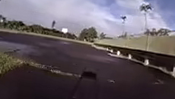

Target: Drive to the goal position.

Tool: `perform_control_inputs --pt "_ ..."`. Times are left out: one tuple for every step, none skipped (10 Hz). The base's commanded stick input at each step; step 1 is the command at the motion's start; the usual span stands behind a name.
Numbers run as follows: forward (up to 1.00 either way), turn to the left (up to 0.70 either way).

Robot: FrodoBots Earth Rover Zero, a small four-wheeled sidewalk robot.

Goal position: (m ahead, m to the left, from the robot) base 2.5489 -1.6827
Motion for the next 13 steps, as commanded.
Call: perform_control_inputs --pt "0.57 -0.05" --pt "0.11 -0.01" --pt "0.10 0.00" --pt "0.22 0.00" --pt "0.30 0.00" --pt "0.30 0.00" --pt "0.30 0.00" --pt "0.30 0.00" --pt "0.29 0.00" --pt "0.29 0.00" --pt "0.17 0.00" --pt "-0.31 0.00" --pt "-0.70 0.00"
